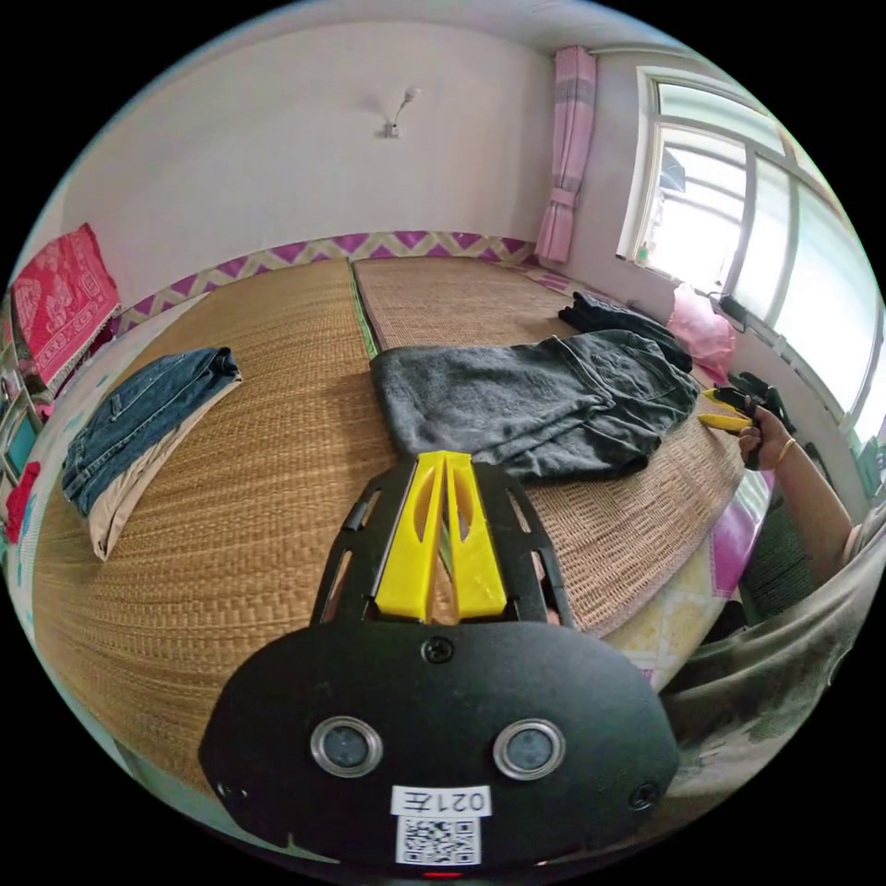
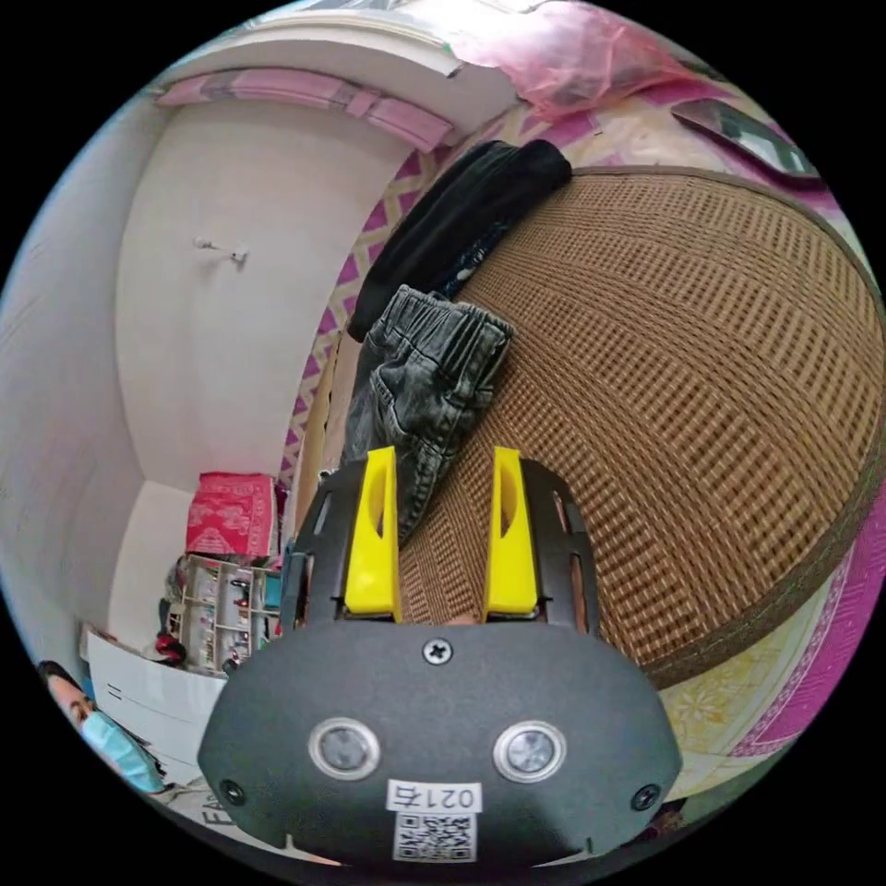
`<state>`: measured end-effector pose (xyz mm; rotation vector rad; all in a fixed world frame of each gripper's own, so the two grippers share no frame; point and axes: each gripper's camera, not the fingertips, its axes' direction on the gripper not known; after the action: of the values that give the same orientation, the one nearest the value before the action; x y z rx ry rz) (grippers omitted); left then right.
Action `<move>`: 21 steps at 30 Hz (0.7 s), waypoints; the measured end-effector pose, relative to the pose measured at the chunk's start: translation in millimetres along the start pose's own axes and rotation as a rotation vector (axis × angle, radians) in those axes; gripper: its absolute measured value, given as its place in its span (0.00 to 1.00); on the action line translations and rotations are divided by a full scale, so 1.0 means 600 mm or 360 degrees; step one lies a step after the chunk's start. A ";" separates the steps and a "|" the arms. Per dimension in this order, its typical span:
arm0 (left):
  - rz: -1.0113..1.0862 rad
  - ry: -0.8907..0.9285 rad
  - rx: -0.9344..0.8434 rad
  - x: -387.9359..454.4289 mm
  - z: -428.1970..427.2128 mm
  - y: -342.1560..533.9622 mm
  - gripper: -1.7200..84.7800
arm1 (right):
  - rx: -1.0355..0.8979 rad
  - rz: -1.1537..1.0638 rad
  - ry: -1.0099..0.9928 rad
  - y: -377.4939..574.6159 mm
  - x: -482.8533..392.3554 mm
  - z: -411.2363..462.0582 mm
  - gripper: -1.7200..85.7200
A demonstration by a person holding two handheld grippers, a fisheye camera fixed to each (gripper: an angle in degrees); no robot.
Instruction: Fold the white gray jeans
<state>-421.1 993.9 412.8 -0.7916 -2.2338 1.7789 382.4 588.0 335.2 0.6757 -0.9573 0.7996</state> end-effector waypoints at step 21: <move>-0.0267 0.0186 0.0164 -0.134 -0.095 0.236 0.01 | 0.0252 -0.1790 0.0418 0.363 -1.169 0.111 0.09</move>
<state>-286.4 1021.9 308.9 -0.6497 -2.0512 1.7078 -68.5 453.0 -232.0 1.0569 -0.1695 -0.0529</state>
